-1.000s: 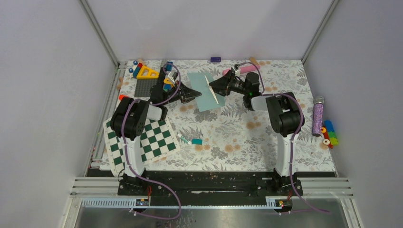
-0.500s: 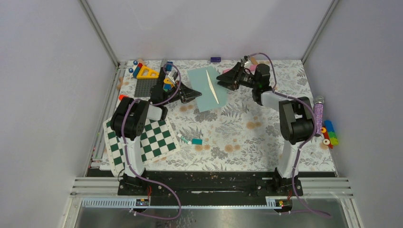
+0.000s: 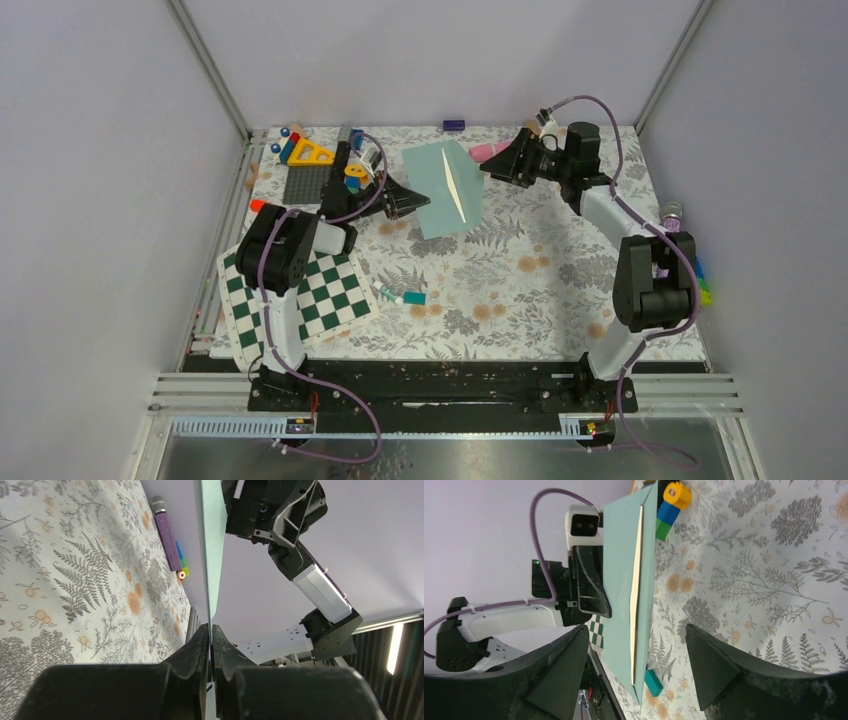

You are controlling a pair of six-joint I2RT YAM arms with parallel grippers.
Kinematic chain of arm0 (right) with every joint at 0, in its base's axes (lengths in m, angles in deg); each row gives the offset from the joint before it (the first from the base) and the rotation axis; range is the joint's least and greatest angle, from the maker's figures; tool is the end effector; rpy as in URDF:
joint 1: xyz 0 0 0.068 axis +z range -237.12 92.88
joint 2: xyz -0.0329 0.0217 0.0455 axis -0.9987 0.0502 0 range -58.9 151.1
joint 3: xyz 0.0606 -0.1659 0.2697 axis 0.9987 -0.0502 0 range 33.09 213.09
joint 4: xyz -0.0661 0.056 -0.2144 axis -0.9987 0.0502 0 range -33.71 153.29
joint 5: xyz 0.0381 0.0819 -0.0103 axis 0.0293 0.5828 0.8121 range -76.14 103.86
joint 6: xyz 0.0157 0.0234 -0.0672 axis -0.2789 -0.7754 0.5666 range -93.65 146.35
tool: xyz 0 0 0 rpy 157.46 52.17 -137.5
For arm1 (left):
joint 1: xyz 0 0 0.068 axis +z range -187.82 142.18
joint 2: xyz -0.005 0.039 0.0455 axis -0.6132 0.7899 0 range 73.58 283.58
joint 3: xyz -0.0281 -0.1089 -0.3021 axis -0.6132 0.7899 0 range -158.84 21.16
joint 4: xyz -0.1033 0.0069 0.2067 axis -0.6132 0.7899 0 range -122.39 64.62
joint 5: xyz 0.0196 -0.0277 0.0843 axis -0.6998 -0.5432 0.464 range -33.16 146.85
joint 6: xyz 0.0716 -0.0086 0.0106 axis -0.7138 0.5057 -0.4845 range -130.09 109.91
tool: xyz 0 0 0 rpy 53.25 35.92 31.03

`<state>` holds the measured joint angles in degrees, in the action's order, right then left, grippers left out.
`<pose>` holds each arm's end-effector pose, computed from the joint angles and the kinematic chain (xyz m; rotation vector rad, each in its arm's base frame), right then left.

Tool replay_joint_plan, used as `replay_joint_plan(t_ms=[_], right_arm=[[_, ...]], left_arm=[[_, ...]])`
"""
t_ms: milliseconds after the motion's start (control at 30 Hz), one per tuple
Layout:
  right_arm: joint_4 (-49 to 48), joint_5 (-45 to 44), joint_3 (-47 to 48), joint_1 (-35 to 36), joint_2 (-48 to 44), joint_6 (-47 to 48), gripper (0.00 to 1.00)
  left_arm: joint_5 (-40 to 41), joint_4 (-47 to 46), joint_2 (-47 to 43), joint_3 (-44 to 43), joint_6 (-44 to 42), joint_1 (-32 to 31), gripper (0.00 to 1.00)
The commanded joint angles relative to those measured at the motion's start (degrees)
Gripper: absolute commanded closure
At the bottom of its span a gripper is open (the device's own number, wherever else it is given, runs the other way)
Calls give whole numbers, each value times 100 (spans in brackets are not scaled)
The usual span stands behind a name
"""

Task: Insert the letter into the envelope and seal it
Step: Place the letter in the envelope, then place the envelope at the center of the board.

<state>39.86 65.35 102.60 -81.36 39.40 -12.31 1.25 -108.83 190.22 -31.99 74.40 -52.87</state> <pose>0.3830 0.0863 0.3515 -0.1584 1.9022 1.3357 0.3879 -0.1561 0.2560 -0.0383 1.8221 -1.9745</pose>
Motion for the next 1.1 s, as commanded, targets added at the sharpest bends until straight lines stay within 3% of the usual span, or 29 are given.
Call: replay_joint_plan(t_ms=[0,133,333,633,833,900,933,967,1000,1033,1067], right_arm=[[413,177,222,237,182,483,23],[1306,37,595,507,276,1106,29],[2789,-875,902,645,108,2161,44],[3461,-1358,895,663,293,2662,56],[3442,-1450,818,663,655,2616,72],[3466,-1580,806,663,733,2619,73],[3504,-1661,799,668,765,2665,73],[3545,-1734,800,664,806,2734,73],[3583,-1823,785,666,836,2799,73],[3602,-1888,752,665,873,2865,73],[3611,-1940,703,669,905,2921,73]], left_arm=[[-175,-426,125,-232,-29,-164,94],[-211,-365,282,-304,-85,-264,94],[-217,-90,403,-322,-320,-356,90],[-146,257,476,-269,-602,-402,86],[-137,718,580,-226,-973,-484,84],[-101,875,641,-202,-1071,-498,73],[-70,1050,648,-193,-1218,-495,60],[-29,1319,632,-177,-1405,-484,42],[28,1628,589,-155,-1633,-471,12],[110,1995,521,-126,-1876,-454,2],[242,2423,431,-95,-2171,-430,1]])
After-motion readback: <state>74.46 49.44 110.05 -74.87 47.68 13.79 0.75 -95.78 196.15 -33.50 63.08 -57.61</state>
